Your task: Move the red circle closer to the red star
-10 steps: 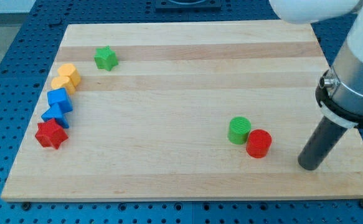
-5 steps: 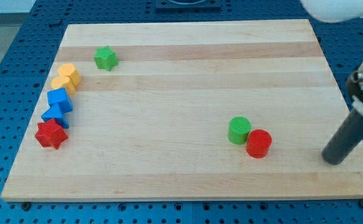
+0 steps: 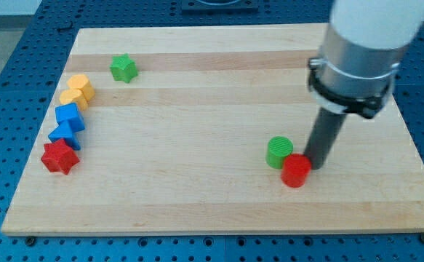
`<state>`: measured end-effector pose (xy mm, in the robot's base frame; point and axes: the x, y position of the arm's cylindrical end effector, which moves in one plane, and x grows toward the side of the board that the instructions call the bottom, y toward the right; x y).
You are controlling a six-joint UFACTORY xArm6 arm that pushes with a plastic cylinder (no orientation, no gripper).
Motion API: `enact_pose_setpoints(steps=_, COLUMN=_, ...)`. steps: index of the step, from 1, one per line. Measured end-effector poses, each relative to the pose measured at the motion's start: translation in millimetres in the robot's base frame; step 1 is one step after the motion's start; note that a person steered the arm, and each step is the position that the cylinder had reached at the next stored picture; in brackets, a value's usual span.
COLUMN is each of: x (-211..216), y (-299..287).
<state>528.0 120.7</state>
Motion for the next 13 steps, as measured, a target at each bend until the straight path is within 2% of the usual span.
enact_pose_setpoints(steps=3, x=33.1, y=-19.2)
enact_pose_setpoints(steps=5, x=52.4, y=-57.1)
enact_pose_setpoints(steps=7, x=78.4, y=-61.0)
enact_pose_setpoints(steps=9, x=74.9, y=-135.4)
enact_pose_setpoints(steps=11, x=75.2, y=-126.9)
enact_pose_setpoints(steps=13, x=38.0, y=-130.8)
